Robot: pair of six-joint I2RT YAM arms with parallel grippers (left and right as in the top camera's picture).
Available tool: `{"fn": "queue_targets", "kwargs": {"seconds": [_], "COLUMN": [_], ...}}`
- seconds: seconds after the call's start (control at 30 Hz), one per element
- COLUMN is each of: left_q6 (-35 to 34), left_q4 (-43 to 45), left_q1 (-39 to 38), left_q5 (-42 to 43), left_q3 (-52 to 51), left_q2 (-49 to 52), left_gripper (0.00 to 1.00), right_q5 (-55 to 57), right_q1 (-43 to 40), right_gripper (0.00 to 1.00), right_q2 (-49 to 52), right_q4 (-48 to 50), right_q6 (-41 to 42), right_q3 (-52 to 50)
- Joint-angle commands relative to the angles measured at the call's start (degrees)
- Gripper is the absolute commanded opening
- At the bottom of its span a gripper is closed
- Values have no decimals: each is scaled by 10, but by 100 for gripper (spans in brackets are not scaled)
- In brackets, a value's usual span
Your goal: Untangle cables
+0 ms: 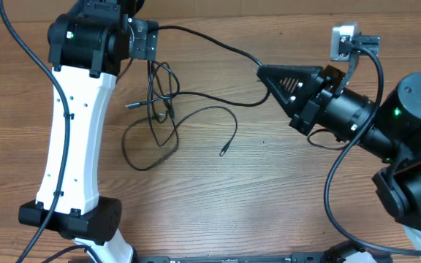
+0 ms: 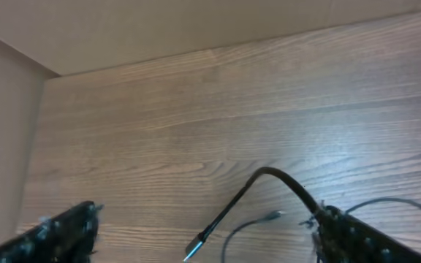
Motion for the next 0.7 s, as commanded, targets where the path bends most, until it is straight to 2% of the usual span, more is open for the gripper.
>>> {"fn": "queue_targets", "kwargs": {"seconds": [0.0, 0.03, 0.07, 0.1, 0.2, 0.43, 0.57, 0.67], "left_q6": [-2, 11, 35, 46, 67, 67, 83, 118], "left_q4": [0, 0, 0, 0, 1, -3, -14, -31], "left_q1": [14, 13, 13, 13, 13, 13, 13, 13], "left_q5": [45, 69, 118, 151, 216, 250, 354, 432], "left_q3": [8, 8, 8, 8, 8, 8, 8, 8], "left_q2": [2, 2, 2, 2, 2, 2, 2, 2], "left_gripper": [54, 40, 15, 4, 4, 4, 4, 10], "right_q5": [21, 20, 20, 20, 20, 18, 18, 18], "right_q1": [-37, -43, -54, -60, -63, -63, -63, -63], "right_gripper": [4, 4, 4, 4, 4, 4, 4, 4], "right_q2": [-11, -10, -9, -6, 4, 54, 95, 119], "right_q4": [-37, -44, -55, -59, -60, -61, -61, -60], "right_q6": [-35, -40, -42, -42, -42, -42, -42, -42], "right_q3": [19, 19, 19, 19, 19, 19, 19, 19]}}
